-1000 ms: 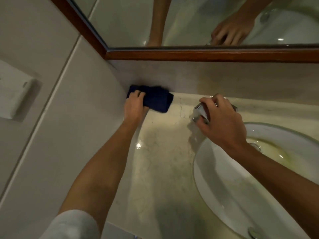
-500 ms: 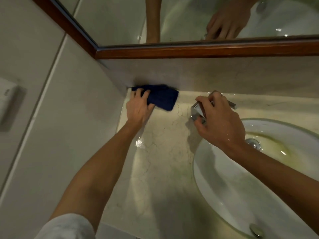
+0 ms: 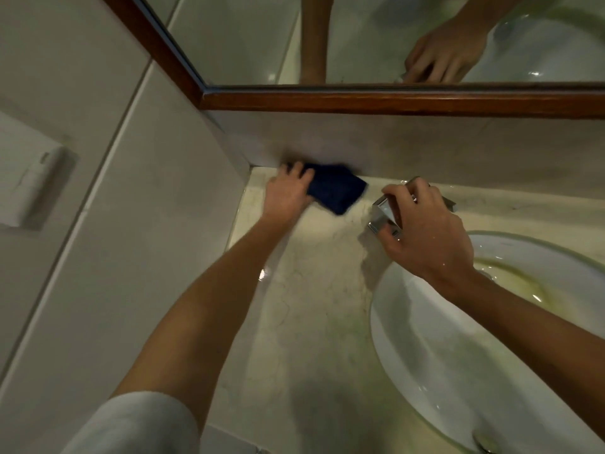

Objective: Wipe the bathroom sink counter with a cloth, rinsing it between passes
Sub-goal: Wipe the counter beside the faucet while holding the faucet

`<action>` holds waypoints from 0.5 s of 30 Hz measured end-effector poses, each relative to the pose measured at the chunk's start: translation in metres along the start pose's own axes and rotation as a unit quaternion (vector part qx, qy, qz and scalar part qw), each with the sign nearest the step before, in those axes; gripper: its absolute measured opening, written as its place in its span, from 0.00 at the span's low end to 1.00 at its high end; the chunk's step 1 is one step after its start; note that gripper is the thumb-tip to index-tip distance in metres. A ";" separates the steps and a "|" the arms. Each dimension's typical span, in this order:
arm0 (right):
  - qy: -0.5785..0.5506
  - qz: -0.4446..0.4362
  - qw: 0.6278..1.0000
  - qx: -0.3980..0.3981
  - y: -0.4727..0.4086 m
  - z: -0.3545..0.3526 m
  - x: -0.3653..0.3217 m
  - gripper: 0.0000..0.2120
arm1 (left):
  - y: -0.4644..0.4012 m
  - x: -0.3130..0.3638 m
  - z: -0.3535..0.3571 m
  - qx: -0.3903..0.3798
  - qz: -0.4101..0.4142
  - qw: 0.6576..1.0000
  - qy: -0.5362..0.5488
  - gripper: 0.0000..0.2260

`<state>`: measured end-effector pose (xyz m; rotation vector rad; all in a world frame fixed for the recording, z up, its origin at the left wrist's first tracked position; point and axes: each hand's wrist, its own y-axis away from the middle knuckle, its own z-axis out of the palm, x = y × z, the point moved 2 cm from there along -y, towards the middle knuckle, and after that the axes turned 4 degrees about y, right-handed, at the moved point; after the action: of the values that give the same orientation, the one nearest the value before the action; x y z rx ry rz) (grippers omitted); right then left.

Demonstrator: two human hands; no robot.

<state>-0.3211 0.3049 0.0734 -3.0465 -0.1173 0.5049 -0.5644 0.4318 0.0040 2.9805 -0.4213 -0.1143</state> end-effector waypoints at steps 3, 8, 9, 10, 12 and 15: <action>-0.001 -0.003 1.000 0.005 0.000 0.001 0.000 0.21 | 0.004 -0.061 0.002 0.004 -0.066 0.998 0.022 0.24; 0.001 -0.006 1.000 0.007 -0.001 0.002 0.002 0.24 | -0.004 -0.071 -0.001 -0.028 -0.063 0.998 0.010 0.27; -0.002 -0.008 1.000 0.008 -0.001 0.003 0.002 0.24 | -0.003 -0.069 -0.001 -0.038 -0.060 0.997 -0.004 0.27; -0.004 -0.008 1.000 0.008 -0.001 0.003 0.003 0.24 | 0.001 -0.068 -0.001 -0.045 -0.056 0.997 -0.015 0.27; -0.005 -0.010 1.000 0.012 -0.001 0.003 0.003 0.24 | 0.016 -0.069 0.001 -0.050 -0.053 0.997 -0.031 0.25; -0.007 -0.012 1.000 0.022 0.001 0.002 0.003 0.24 | 0.051 -0.066 0.006 -0.050 -0.048 0.997 -0.043 0.22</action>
<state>-0.3189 0.3042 0.0709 -2.9951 -0.1405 0.5194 -0.6425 0.4008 0.0091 2.9046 -0.2722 -0.2657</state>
